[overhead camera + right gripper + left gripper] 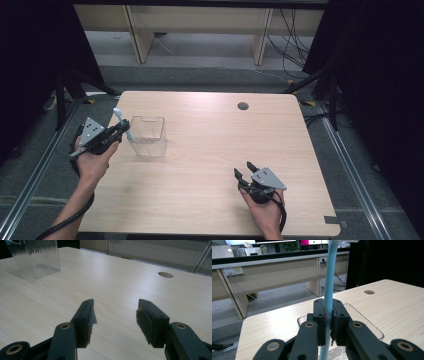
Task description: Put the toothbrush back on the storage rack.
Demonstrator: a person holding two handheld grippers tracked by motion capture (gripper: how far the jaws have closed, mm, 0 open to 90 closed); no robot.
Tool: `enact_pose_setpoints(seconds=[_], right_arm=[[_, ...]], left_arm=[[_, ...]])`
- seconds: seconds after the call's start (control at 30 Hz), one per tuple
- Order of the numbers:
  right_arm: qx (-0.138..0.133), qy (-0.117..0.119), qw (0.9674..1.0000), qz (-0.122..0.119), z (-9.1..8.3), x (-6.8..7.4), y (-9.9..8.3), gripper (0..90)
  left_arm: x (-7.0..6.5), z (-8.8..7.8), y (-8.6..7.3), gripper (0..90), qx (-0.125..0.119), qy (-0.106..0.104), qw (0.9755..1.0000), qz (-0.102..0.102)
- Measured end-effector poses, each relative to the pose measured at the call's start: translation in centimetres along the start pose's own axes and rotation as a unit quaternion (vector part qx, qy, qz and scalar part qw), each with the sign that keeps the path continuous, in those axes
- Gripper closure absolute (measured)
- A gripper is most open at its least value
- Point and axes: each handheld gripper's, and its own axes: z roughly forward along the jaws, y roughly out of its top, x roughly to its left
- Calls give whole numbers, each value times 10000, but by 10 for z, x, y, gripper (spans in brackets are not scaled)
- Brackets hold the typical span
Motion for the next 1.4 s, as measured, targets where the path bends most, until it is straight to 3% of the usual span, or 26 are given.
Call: enact_pose_setpoints(seconds=[0.17, 0.4, 0.47, 0.5, 0.53, 0.8, 0.87, 0.9, 1.03, 1.1, 1.33, 1.4], right_arm=[[-93, -66, 9999, -121, 1, -1, 0, 480], [-55, -39, 9999, -111, 1, -1, 0, 478], [-10, -37, 10000, -52, 1, -1, 0, 476], [93, -21, 9998, 186, -1, 3, -1, 475], [66, -25, 9999, 109, 0, 2, -1, 475], [92, -10, 9998, 172, -1, 3, -1, 475], [79, -15, 9999, 113, 0, 2, -1, 475], [-28, -38, 10000, -67, 1, 0, 0, 474], [24, -8, 9999, -107, 1, -1, 0, 474], [-6, 79, 10000, 25, 3, 1, -1, 474], [60, 25, 10000, -75, 1, 0, -1, 473], [113, 8, 9999, 118, 0, 3, -1, 473]], left_arm=[[0, 0, -3, 827, 10, 26, 10000, -18], [0, 1, -7, 827, 39, 44, 10000, -57], [1, 2, -8, 827, 48, 47, 10000, -67], [1, 3, -9, 827, 3, 28, 10000, -77], [1, 2, -9, 827, 63, 54, 9999, -73], [1, 3, -14, 828, 110, 64, 9999, -101], [1, 3, -15, 828, 122, 74, 9998, -99], [1, 4, -16, 828, 99, 69, 9999, -115], [1, 4, -18, 828, 127, 80, 9998, -111], [0, 4, -18, 828, 132, 91, 9998, -134], [0, 5, -22, 828, 158, 104, 9997, -141], [0, 5, -22, 827, 160, 101, 9997, -141]])
